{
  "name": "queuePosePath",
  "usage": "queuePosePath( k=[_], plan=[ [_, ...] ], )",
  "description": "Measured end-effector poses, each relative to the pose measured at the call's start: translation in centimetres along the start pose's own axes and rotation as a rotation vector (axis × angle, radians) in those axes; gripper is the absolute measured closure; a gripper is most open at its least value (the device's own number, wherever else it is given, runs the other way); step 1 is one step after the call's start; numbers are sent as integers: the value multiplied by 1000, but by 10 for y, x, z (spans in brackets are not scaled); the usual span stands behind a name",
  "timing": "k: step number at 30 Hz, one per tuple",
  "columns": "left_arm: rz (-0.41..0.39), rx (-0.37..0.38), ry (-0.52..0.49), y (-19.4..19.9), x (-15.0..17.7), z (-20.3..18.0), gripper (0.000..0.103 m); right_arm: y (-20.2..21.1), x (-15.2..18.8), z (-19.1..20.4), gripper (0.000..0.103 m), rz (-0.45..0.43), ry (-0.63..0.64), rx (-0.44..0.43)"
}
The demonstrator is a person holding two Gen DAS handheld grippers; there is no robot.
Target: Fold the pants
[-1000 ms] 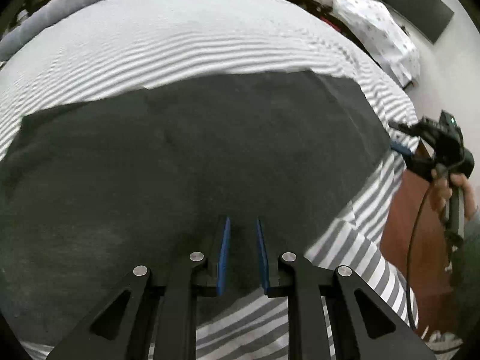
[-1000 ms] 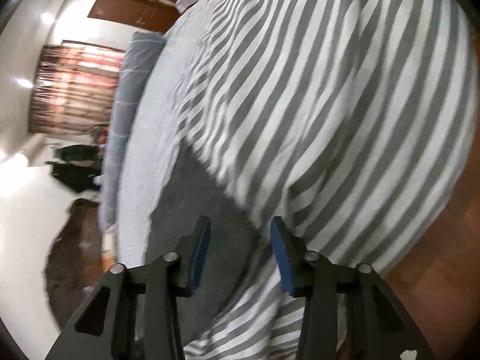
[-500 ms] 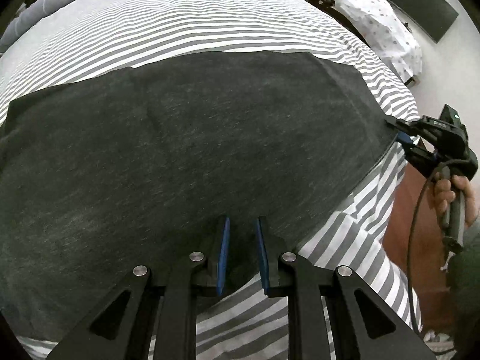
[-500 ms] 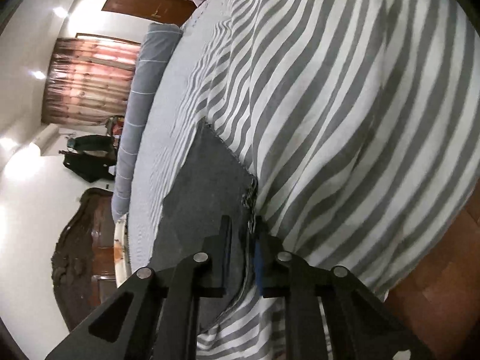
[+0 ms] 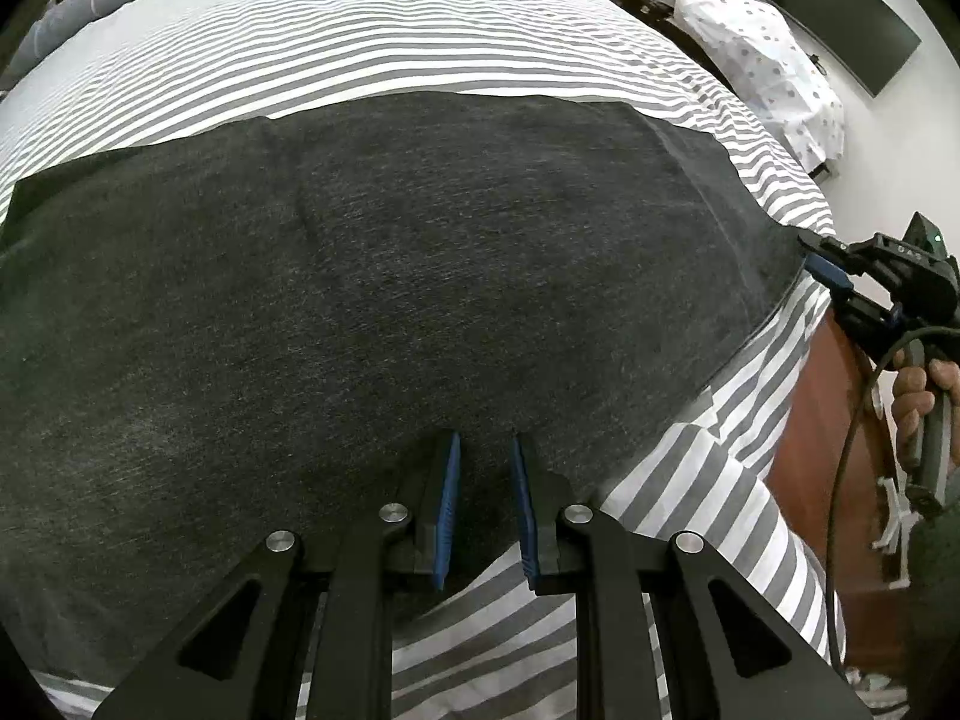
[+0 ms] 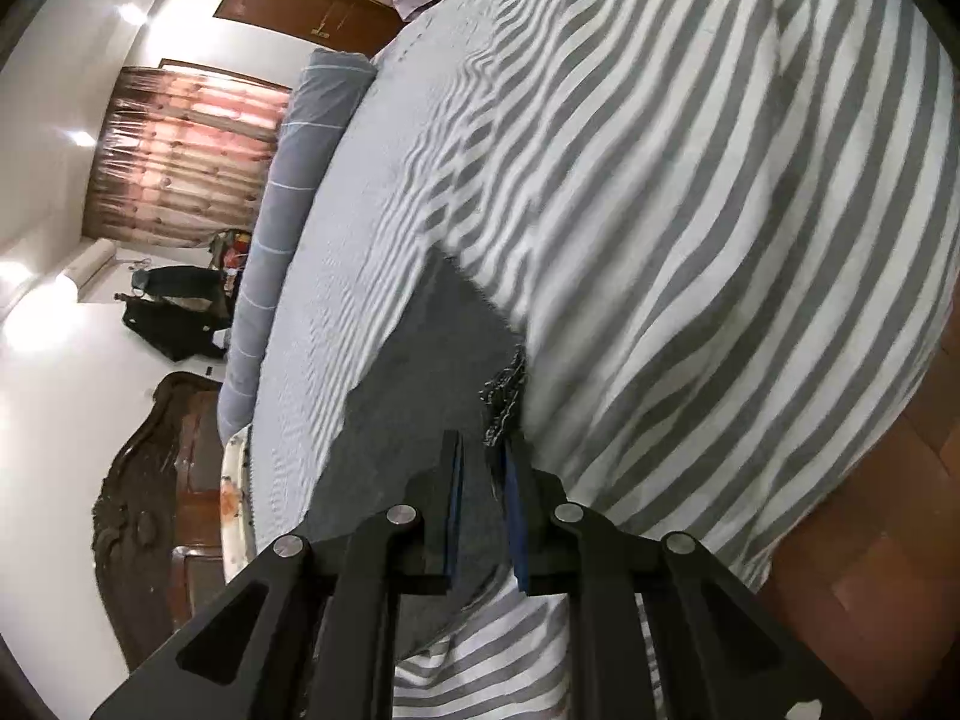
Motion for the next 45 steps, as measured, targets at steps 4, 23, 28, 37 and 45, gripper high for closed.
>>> queuePosePath(
  k=[4, 23, 28, 37, 45],
  plan=[
    [-4, 0, -2, 0, 1, -1, 84, -5, -2, 8, 88, 6, 6, 5],
    [3, 62, 67, 1, -1, 7, 84, -17, 4, 41, 96, 6, 15, -38],
    [-16, 87, 161, 19, -5, 32, 84, -21, 16, 115, 96, 49, 131, -104],
    [-150, 64, 256, 94, -3, 112, 84, -90, 87, 223, 96, 240, 318, -161],
    [-204, 38, 352, 143, 20, 184, 81, -183, 199, 272, 96, 487, 471, -150]
  ],
)
Point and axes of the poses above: each gripper's, at about its wrist camera, not at the fingertips, and y roughly against the way its jaws point, z to its left, x to its underside, the point moved 1 cm from there along -y, roughly the way its jaws point, and after that the axes turned 6 degrees about -z, right-handed, at the moved point
